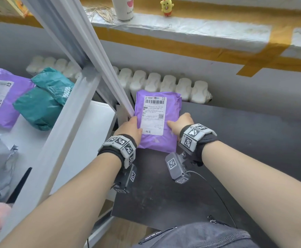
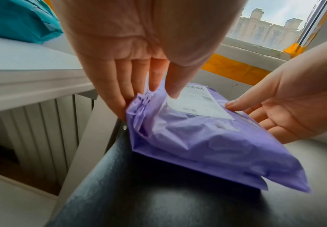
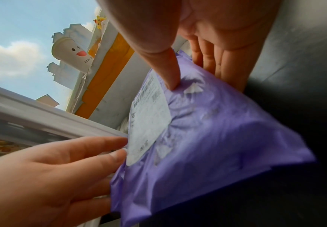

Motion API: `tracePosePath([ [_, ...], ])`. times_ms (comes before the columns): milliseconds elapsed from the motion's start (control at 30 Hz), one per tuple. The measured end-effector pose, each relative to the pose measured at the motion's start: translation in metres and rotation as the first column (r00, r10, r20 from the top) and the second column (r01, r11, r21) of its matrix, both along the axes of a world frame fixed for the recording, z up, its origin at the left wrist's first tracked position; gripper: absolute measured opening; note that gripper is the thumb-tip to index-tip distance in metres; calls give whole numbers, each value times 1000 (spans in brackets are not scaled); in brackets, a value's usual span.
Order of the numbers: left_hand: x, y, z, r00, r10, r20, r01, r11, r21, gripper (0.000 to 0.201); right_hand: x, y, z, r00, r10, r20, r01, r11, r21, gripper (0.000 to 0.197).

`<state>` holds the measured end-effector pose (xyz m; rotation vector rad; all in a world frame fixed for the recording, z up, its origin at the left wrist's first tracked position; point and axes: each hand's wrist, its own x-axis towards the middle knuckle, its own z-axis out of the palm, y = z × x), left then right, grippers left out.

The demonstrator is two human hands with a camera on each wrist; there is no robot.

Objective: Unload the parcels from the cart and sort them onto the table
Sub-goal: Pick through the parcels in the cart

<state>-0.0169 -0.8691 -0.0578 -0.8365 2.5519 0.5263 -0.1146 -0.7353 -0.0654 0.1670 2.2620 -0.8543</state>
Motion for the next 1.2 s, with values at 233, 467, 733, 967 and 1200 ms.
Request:
tracePosePath([
  [233, 16, 6, 4, 991, -135, 3, 133, 973, -189, 45, 5, -5, 1, 995, -12, -98, 13, 1000, 17, 60],
  [467, 14, 11, 1, 997, 73, -15, -74, 996, -54, 43, 18, -2, -2, 995, -10, -97, 12, 1000, 14, 50],
  [733, 26, -8, -8, 970, 229, -80, -208, 954, 216, 59, 15, 7, -5, 992, -79, -101, 80, 997, -2, 40],
  [967, 26, 18, 3, 992, -119, -40, 104, 959, -265, 51, 25, 18, 3, 979, 21, -202, -30, 999, -40, 37],
  [1200, 12, 36, -1, 870, -492, 40, 480, 825, -297, 36, 34, 50, 17, 968, 44, -247, -47, 999, -9, 40],
])
